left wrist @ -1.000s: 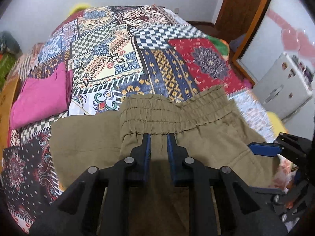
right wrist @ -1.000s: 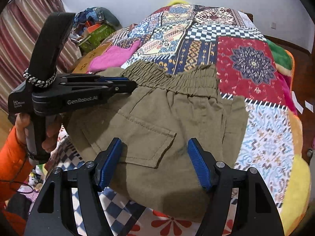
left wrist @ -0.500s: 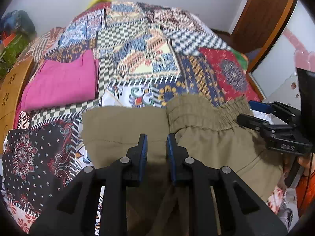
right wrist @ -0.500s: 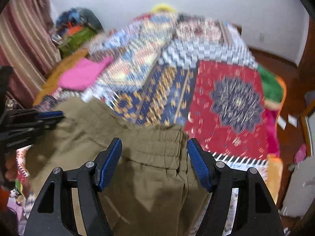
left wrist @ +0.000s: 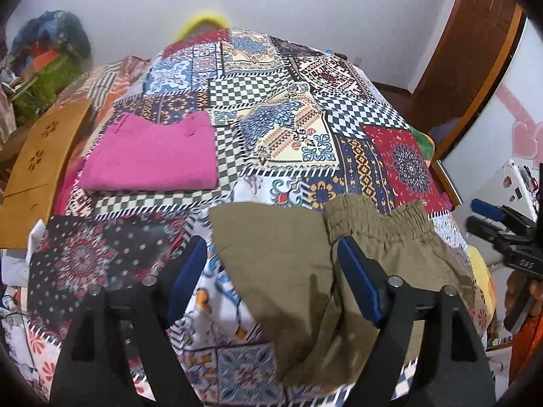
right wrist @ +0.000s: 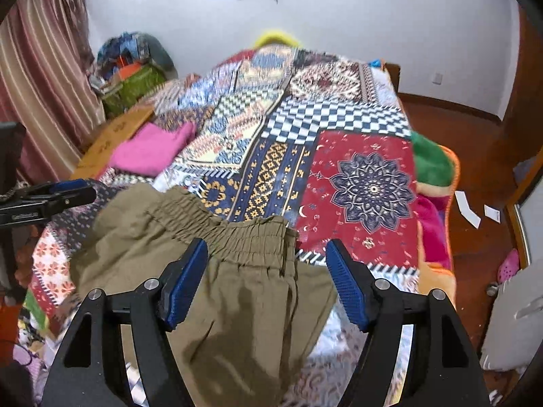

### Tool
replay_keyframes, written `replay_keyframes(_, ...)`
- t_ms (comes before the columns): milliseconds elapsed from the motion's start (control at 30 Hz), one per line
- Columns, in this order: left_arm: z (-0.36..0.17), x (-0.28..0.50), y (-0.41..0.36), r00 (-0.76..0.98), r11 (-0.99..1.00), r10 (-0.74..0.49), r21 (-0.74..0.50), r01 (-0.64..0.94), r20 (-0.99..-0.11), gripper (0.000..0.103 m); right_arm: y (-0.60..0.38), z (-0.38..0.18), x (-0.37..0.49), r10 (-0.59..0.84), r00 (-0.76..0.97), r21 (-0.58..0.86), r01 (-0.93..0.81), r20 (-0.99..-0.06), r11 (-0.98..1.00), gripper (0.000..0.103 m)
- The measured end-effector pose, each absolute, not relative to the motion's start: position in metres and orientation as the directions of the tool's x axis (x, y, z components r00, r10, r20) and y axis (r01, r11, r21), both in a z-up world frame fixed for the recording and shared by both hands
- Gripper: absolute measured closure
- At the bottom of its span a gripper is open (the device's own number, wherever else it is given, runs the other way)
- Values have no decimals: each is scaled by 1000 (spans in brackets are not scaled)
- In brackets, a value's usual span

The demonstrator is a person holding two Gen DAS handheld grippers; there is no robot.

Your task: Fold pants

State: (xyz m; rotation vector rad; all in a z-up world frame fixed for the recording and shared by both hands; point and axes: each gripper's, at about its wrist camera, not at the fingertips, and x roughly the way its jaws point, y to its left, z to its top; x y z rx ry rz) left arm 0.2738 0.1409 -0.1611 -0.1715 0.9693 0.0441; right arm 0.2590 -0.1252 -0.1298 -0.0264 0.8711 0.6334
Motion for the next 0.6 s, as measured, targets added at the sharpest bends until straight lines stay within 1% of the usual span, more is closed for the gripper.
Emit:
replay_keyframes(67,-168,266,142,544,986,-46,-125,-109,-838,21,-128,-132,250,511,469,233,-531,-720,815,33)
replay_keyframes(167,-196,254,142,482,990,-34,-96,-104,-875,21,-127,-143,236,513,441,238,-540,-736,807,33)
replay_keyframes(267,-231,240,148,419,992,45,-10,-128,-907,20,-124,-163,228,488,400,230,-540,-776,809,33)
replay_keyframes(333,-245,231,166,393,983,19,-55,-176,-919,20,-125,-176,225,459,383,214,-532,-801,819,33)
replay_keyframes(367,-247,227,172,392,978,10,-72,-195,-920,20,-126,-180,222,452,381,211,-529,-807,822,33)
replay_keyframes(400,-246,223,181,396,971,5,-90,-221,-918,22,-129,-183,220,456,379,219,-524,-806,823,33)
replay_keyframes(433,-244,219,188,395,965,34,-72,-250,-918,24,-132,-184,220,460,379,230,-515,-803,826,33)
replay_keyframes(467,-241,216,195,384,960,106,-7,-281,-917,26,-135,-183,220,463,379,239,-507,-802,828,33)
replay_keyframes(500,-238,213,203,380,954,142,23,-299,-914,26,-138,-183,220,465,379,246,-499,-800,831,33)
replay_keyframes(533,-236,211,207,380,951,141,18,-309,-914,26,-141,-182,221,464,383,249,-492,-799,835,33)
replay_keyframes(600,-229,206,217,387,943,107,-31,-332,-916,27,-145,-177,220,458,401,243,-482,-794,842,33)
